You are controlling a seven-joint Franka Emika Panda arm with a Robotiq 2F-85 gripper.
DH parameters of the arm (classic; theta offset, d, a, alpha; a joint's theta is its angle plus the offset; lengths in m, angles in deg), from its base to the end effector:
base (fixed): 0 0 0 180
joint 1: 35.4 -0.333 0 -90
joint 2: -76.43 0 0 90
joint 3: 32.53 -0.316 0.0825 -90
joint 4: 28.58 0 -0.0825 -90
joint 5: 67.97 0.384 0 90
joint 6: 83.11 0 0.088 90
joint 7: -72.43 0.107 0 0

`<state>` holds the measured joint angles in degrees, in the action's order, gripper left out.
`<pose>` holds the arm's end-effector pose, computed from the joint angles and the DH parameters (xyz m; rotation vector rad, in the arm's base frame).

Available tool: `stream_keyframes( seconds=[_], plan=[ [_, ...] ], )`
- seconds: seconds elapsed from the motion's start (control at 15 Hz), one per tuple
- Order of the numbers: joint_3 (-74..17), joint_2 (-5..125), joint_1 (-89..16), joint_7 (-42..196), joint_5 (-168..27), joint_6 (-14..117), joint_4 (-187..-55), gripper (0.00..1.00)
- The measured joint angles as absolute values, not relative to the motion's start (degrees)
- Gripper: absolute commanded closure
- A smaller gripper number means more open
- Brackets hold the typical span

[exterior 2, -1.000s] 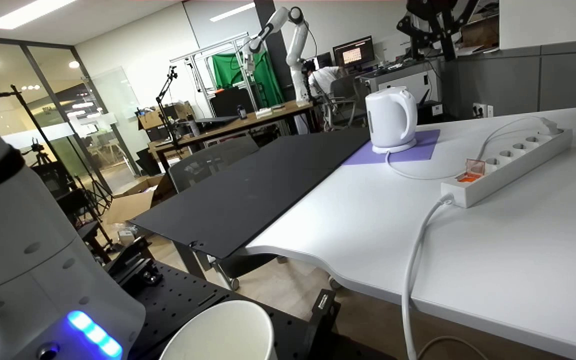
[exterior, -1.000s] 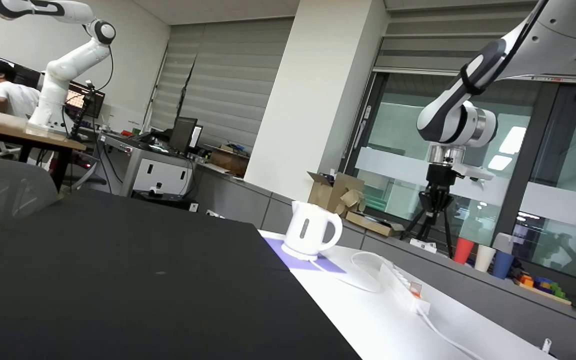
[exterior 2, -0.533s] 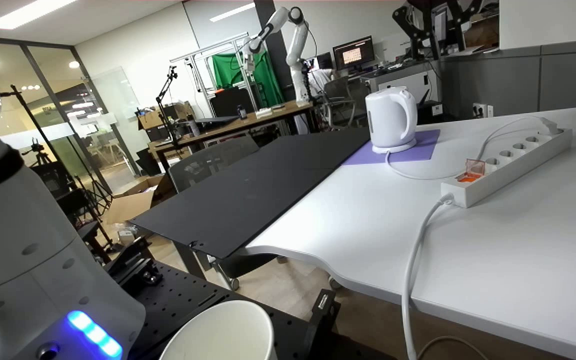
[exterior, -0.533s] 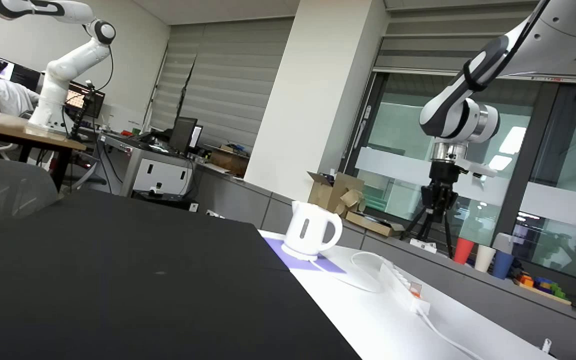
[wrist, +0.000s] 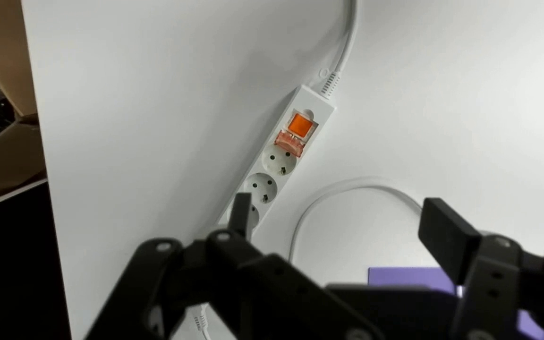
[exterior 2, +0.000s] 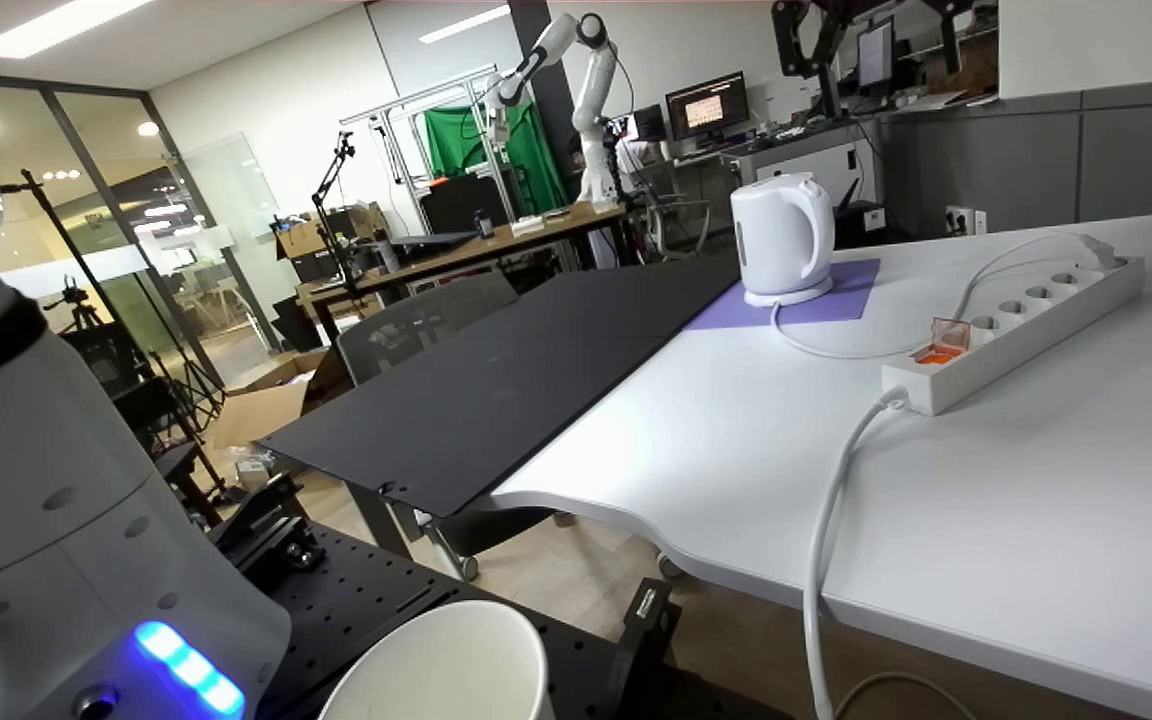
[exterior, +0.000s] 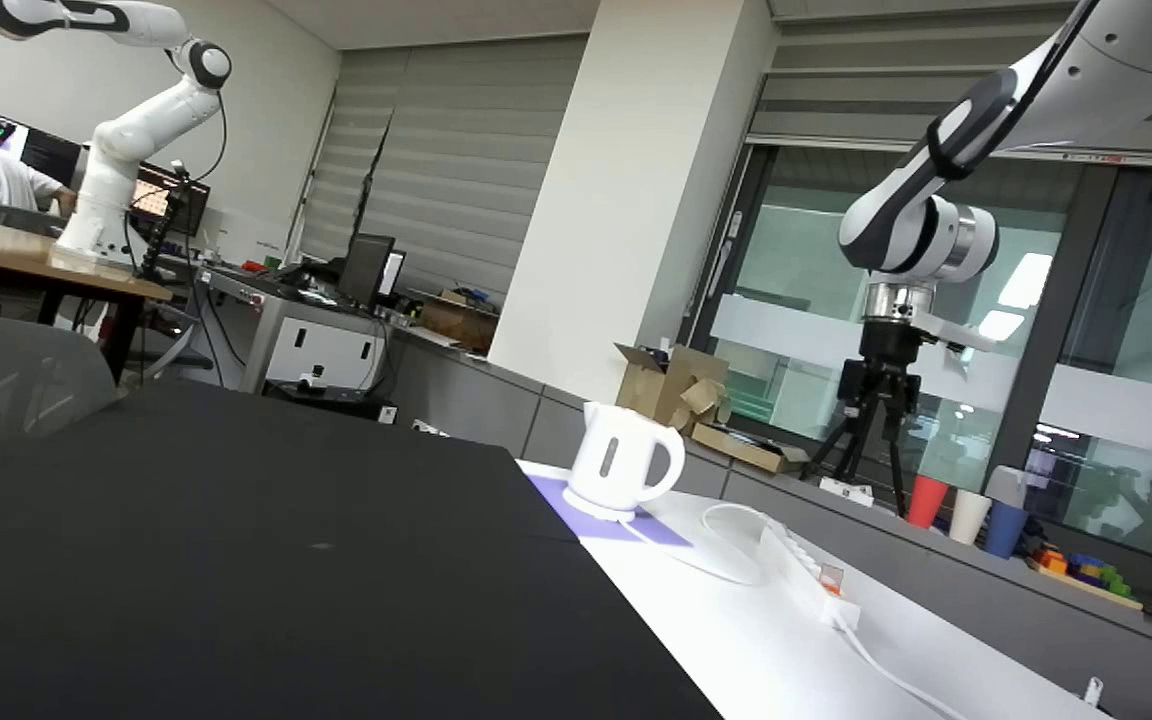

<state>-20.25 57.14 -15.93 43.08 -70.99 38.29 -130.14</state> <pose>0.5510 -0.3314 0.3765 3.0331 -0.0038 -0.0676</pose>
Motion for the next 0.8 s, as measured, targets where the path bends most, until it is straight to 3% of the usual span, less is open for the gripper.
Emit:
stream_keyframes(
  seconds=[0.8],
  plan=[
    [-20.82, 57.12, -15.99, 43.07, -71.61, 37.51, -130.14, 0.00]
  ],
)
